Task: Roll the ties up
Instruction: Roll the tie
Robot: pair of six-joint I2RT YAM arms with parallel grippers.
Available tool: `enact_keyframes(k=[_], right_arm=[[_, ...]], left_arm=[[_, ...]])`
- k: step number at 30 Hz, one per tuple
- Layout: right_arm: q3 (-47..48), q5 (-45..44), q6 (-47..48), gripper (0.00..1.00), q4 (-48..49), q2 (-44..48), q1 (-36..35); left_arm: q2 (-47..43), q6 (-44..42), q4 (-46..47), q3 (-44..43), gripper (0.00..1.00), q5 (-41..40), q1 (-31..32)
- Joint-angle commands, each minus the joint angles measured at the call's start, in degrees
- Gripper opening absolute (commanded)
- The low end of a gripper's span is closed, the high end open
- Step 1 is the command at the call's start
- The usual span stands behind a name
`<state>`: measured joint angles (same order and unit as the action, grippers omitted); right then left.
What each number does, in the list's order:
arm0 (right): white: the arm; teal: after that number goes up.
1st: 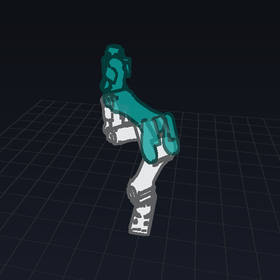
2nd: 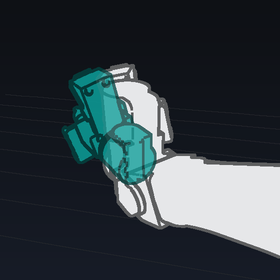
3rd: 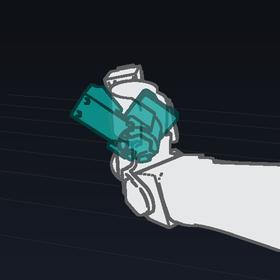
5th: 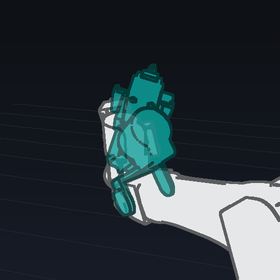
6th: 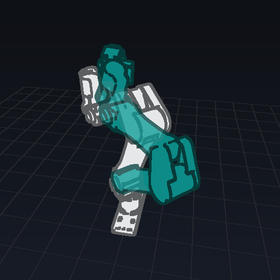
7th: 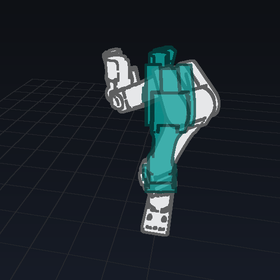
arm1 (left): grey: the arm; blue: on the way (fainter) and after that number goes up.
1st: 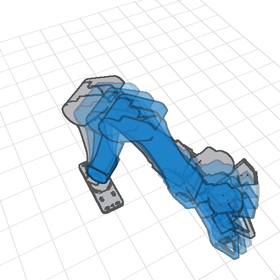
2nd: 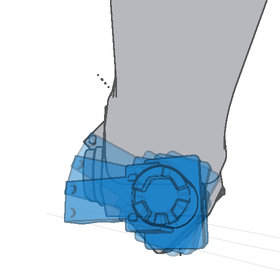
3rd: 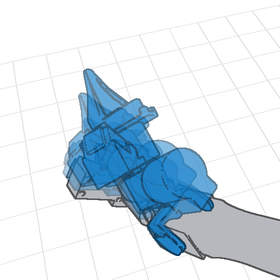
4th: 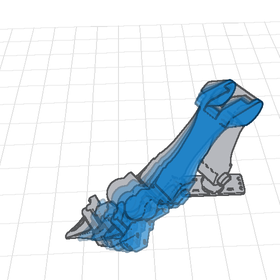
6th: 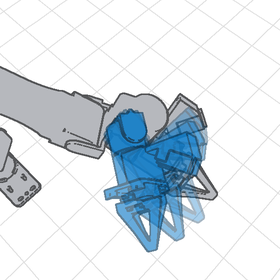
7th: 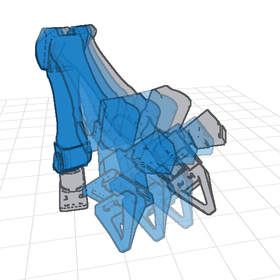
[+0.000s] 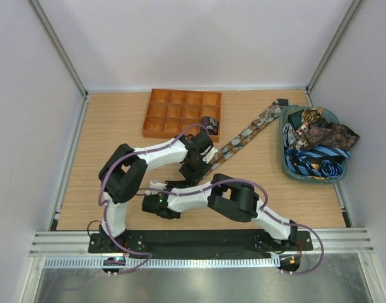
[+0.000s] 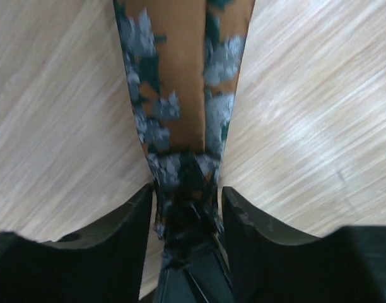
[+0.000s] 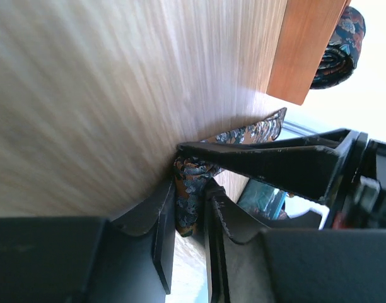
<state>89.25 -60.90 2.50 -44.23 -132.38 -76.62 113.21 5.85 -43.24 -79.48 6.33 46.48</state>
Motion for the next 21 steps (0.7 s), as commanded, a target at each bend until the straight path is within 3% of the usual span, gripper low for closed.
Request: enact_keyframes(k=[1, 16, 21], right_arm=[[-0.7, 5.2, -2.3, 0.21, -0.4, 0.9, 1.6], [-7.1, 15.3, -5.0, 0.20, 7.1, 12.1, 1.3], [-9.9, 19.1, -5.6, 0.20, 11.1, 15.9, 1.6]], left_arm=[[-1.8, 0.5, -5.8, -0.8, 0.50, 1.4, 0.3], [-13.9, 1.0, 7.2, -0.6, 0.61, -3.8, 0.2], [-20.1, 3.6, 14.4, 2.6, 0.65, -11.7, -2.0]])
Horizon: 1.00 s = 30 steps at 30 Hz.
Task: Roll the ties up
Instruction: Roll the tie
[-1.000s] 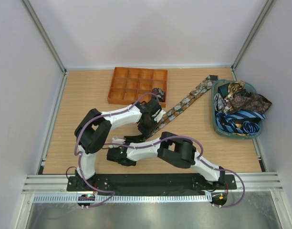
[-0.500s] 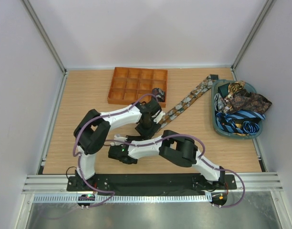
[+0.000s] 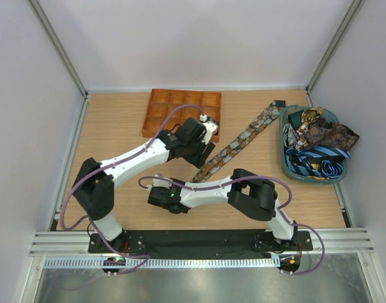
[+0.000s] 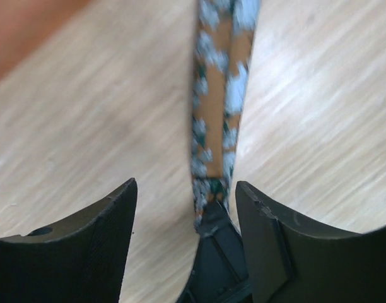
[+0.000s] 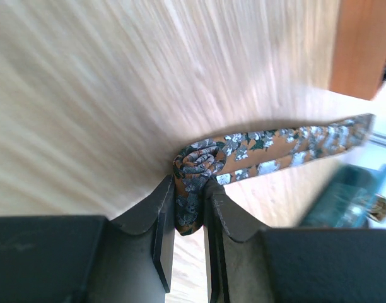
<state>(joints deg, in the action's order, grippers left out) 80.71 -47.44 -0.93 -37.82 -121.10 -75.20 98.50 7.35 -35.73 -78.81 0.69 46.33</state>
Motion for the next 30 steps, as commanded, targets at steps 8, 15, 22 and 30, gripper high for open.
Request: enact_keyframes(k=[8, 15, 22, 30], right_arm=[[-10.8, 19.5, -2.9, 0.20, 13.5, 16.0, 4.4], [-18.9, 32.6, -4.4, 0.20, 20.6, 22.6, 10.1], [-26.6, 45.7, -7.9, 0.20, 29.8, 28.4, 17.3], [-30.9, 61.8, -11.5, 0.19, 33.9, 29.6, 26.5]], left_arm=[[-26.9, 9.0, 23.8, 18.9, 0.87, -14.8, -6.9], [-38.5, 17.9, 29.2, 29.1, 1.00, -28.6, -8.8], [-47.2, 28.4, 32.3, 37.0, 1.00, -32.8, -11.2], [-46.4, 23.8, 35.0, 40.6, 1.00, -24.2, -11.2]])
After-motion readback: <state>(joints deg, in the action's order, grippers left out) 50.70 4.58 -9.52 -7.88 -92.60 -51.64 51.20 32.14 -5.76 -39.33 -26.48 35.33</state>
